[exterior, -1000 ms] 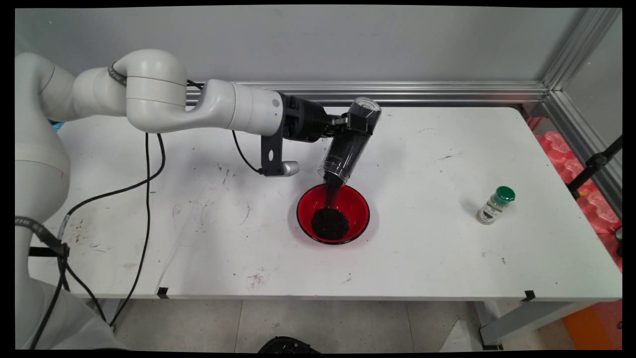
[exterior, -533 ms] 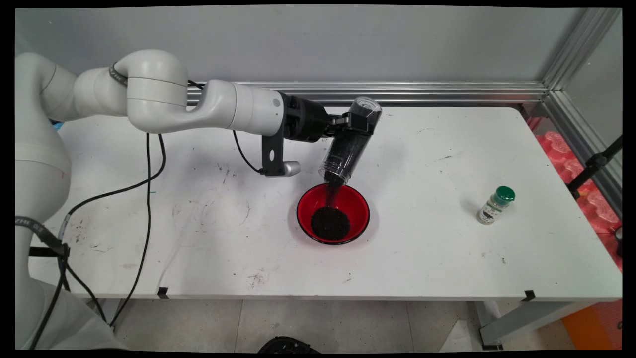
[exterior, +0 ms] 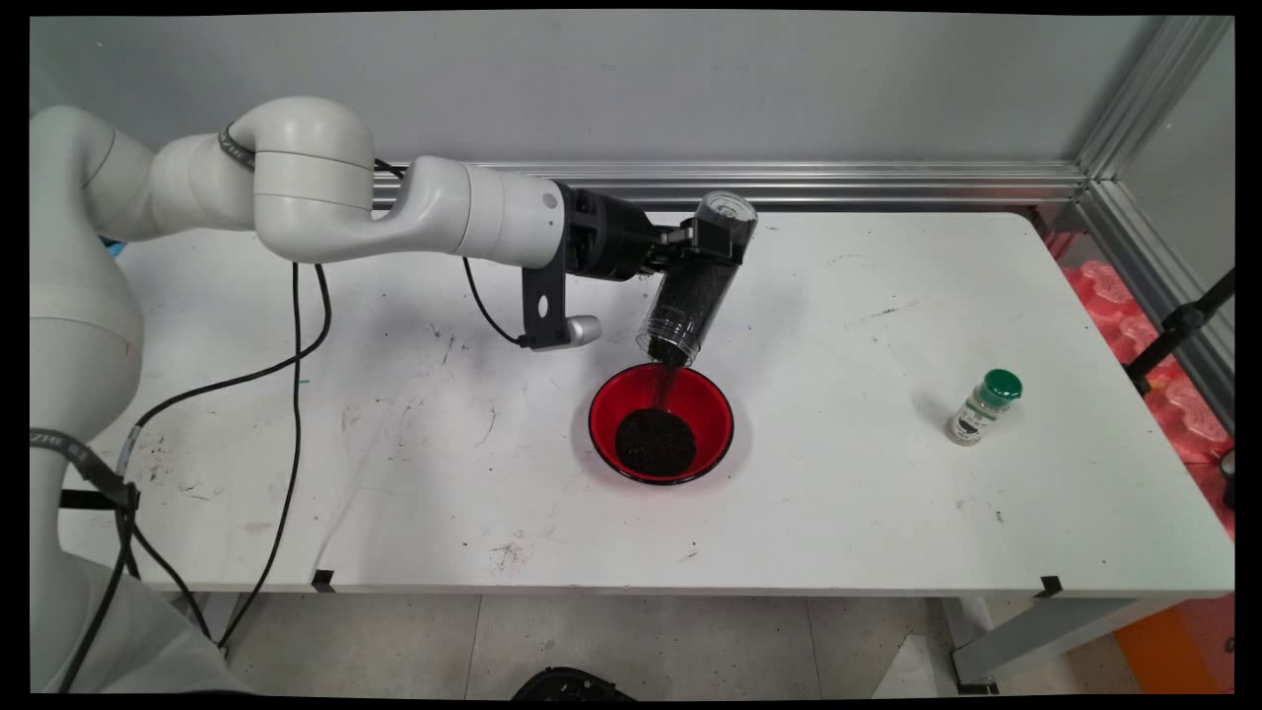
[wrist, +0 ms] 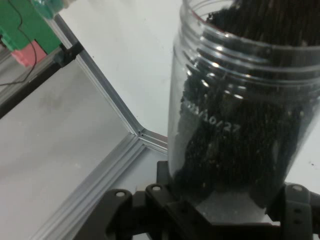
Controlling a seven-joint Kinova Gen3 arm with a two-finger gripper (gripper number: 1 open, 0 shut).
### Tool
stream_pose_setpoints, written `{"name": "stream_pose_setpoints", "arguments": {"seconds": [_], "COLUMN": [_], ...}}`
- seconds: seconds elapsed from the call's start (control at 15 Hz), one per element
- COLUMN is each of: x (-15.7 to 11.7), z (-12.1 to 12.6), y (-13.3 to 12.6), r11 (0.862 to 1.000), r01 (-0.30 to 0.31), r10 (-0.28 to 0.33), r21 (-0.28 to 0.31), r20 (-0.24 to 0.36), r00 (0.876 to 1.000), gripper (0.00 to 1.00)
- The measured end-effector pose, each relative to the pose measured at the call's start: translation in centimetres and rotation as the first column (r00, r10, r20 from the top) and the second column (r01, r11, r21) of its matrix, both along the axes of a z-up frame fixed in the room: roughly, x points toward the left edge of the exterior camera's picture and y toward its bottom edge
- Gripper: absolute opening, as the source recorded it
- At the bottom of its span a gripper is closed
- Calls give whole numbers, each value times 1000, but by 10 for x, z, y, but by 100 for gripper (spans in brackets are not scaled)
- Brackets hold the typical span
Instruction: Pour the black seasoning powder in the red bowl
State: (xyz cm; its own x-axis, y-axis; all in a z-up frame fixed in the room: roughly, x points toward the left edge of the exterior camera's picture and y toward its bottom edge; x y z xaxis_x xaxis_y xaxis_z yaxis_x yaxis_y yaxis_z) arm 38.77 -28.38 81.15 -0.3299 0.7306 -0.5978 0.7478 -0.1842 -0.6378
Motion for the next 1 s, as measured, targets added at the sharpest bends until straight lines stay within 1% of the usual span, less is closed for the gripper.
{"name": "stream_pose_setpoints", "arguments": {"seconds": [0.33,0.53,0.87,1.0], "x": [2,4,7,8], "z": [2,3,4,5], "y": [-3,-5,-7,-9], "r11": [998,994,981,973], "r01": [-42,-67,-106,-123], "r10": [44,74,128,155], "r21": [50,86,160,193], "r20": [-51,-83,-137,-159], "r00": [998,994,982,975], "gripper": [0,0,0,0]}}
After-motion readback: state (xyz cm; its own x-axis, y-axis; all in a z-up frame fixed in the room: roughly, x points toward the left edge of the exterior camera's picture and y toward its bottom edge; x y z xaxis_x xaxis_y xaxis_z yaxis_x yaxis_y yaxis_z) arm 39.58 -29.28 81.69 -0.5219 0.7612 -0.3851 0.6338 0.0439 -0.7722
